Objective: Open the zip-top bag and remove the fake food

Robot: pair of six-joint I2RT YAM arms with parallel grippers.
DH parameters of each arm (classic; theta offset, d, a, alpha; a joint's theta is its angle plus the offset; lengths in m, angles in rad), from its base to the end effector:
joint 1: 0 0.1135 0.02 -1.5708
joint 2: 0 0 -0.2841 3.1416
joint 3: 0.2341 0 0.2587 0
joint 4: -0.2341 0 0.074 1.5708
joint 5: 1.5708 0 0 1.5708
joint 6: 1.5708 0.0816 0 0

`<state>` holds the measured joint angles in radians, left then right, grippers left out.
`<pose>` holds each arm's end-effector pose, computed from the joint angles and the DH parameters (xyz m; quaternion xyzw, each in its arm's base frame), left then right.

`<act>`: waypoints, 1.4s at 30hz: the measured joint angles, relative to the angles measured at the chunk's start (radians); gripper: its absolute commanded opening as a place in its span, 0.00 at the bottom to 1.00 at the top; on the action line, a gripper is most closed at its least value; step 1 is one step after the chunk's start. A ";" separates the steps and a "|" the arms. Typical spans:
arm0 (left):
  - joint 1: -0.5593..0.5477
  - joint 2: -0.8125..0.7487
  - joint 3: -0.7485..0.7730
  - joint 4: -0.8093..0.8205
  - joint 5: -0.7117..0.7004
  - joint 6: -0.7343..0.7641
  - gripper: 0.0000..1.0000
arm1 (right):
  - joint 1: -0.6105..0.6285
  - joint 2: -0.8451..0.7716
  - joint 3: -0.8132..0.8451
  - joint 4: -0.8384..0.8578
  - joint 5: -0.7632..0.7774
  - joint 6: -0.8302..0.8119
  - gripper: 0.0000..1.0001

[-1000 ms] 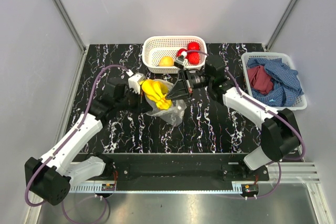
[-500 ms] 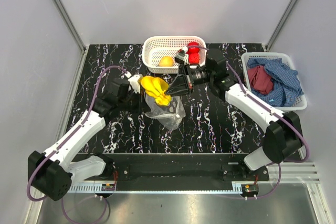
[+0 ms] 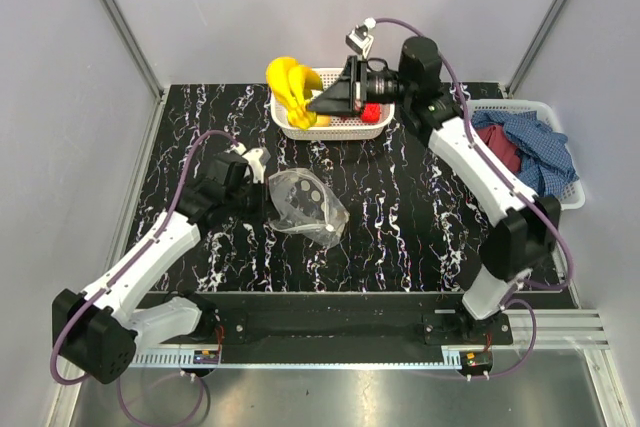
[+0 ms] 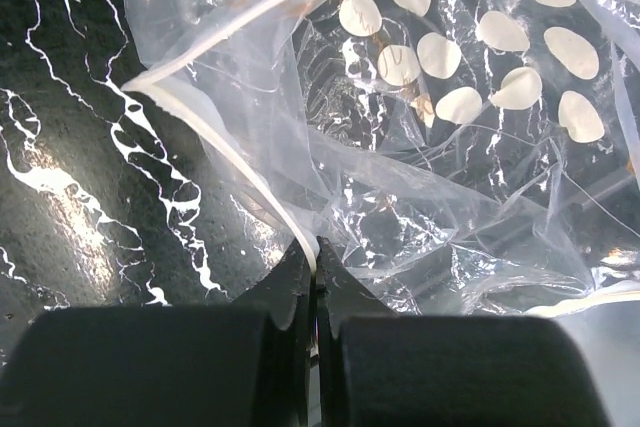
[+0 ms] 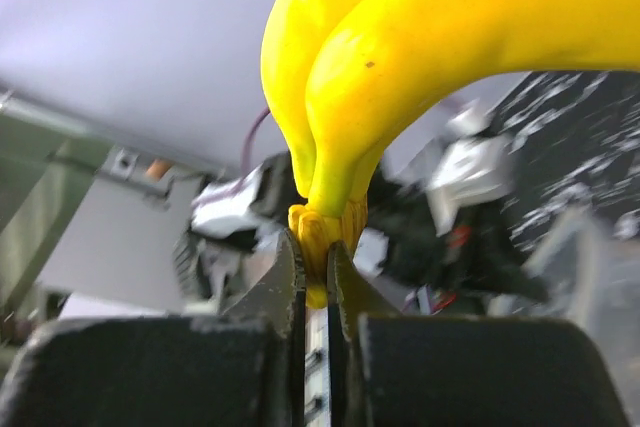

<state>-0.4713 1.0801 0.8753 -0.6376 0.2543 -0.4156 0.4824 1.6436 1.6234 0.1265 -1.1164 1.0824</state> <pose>0.2103 -0.1302 0.2575 0.0710 0.9252 -0.2586 0.2683 0.3227 0.2518 0.4634 -0.2087 0.6581 0.6958 0.1977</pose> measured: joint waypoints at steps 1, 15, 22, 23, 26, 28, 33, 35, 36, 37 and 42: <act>0.000 -0.002 0.000 -0.002 0.002 0.000 0.00 | -0.010 0.037 0.045 -0.039 0.027 -0.040 0.00; 0.000 -0.035 0.000 -0.021 0.079 0.003 0.00 | -0.079 0.711 0.792 -0.595 0.395 -0.504 0.00; 0.000 -0.037 0.000 -0.051 0.088 0.018 0.00 | -0.076 0.937 1.008 -0.683 0.493 -0.609 0.00; 0.000 -0.037 0.000 -0.057 0.089 0.020 0.00 | -0.074 0.957 1.013 -0.689 0.509 -0.629 0.00; 0.000 -0.035 0.000 -0.072 0.097 0.025 0.00 | -0.066 0.998 1.017 -0.695 0.556 -0.678 0.00; 0.000 -0.031 0.000 -0.076 0.103 0.027 0.00 | -0.058 1.020 1.017 -0.690 0.583 -0.698 0.04; 0.000 -0.023 0.000 -0.081 0.111 0.029 0.00 | -0.043 1.078 1.054 -0.658 0.622 -0.712 0.40; 0.000 -0.023 0.000 -0.082 0.112 0.031 0.01 | -0.037 1.088 1.055 -0.640 0.638 -0.713 0.52; 0.000 -0.023 0.000 -0.082 0.112 0.032 0.03 | -0.034 1.090 1.055 -0.639 0.649 -0.709 0.55; 0.000 -0.024 0.000 -0.082 0.112 0.033 0.04 | -0.030 1.090 1.055 -0.636 0.657 -0.702 0.58; 0.006 -0.024 -0.001 -0.101 0.053 0.042 0.04 | -0.018 1.088 1.048 -0.610 0.689 -0.655 0.79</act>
<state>-0.4652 1.0557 0.8745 -0.7387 0.3069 -0.3733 0.4648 2.7316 2.6713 -0.4839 -0.4271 0.4271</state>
